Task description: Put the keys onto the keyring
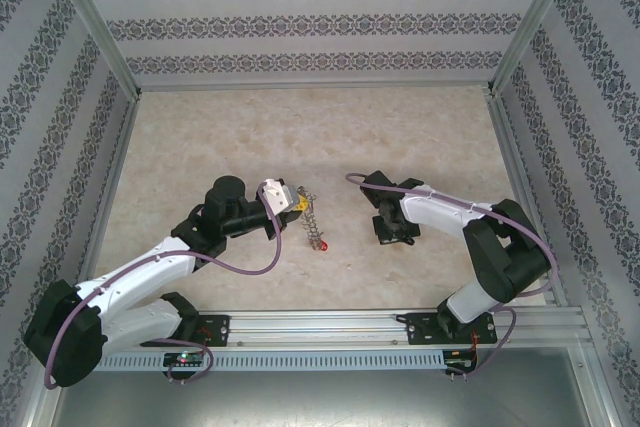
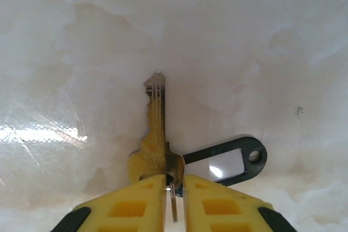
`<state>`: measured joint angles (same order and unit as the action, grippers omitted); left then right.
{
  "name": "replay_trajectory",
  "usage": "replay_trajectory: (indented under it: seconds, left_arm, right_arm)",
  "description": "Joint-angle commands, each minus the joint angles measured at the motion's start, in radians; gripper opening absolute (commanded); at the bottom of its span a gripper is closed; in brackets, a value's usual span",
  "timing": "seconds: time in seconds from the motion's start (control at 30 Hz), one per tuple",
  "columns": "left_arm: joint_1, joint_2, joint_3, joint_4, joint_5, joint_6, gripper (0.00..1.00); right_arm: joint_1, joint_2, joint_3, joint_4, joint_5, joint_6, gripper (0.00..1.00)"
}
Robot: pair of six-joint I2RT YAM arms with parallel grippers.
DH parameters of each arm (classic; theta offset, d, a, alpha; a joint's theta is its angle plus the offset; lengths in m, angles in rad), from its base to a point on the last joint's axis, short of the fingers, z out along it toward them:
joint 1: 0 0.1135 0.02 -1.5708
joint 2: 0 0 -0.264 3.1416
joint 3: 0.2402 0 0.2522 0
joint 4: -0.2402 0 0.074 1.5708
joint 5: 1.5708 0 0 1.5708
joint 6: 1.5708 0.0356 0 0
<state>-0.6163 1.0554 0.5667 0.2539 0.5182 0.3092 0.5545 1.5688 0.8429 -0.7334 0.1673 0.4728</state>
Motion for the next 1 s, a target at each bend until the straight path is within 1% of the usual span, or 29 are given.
replay_trajectory:
  seconds: [0.0,0.27,0.33,0.47,0.67,0.77,0.87,0.9,0.97]
  left_arm:
    - [-0.013,-0.023,0.024,0.021,0.001,-0.004,0.00]
    - [-0.013,-0.033,0.034,0.002,0.001,-0.003,0.00]
    - [-0.013,-0.037,0.039,-0.008,-0.002,0.005,0.00]
    - [-0.013,-0.035,0.041,-0.012,0.000,0.007,0.00]
    - [-0.013,-0.042,0.042,-0.014,0.000,0.000,0.00]
    - [-0.013,-0.047,0.036,-0.015,-0.002,-0.002,0.00]
    - [-0.013,-0.043,0.036,-0.015,0.008,-0.008,0.00]
    - [-0.013,-0.041,0.035,-0.013,0.013,-0.011,0.00]
    - [-0.013,-0.030,0.033,0.002,0.031,-0.020,0.00]
  right_arm:
    - [0.005,0.008,0.018,-0.032,-0.008,0.015,0.16]
    - [0.005,-0.017,0.018,-0.048,-0.004,0.020,0.16]
    - [0.004,-0.023,0.015,-0.047,-0.005,0.019,0.11]
    - [-0.001,-0.017,0.018,-0.041,-0.006,0.014,0.11]
    - [-0.001,-0.042,0.023,-0.039,-0.017,0.012,0.00]
    - [-0.002,-0.115,0.018,-0.010,-0.068,-0.011,0.00]
    - [-0.007,-0.236,-0.014,0.059,-0.153,-0.046,0.00]
    - [-0.009,-0.279,-0.031,0.091,-0.184,-0.062,0.00]
    - [-0.012,-0.396,-0.082,0.182,-0.287,-0.111,0.00]
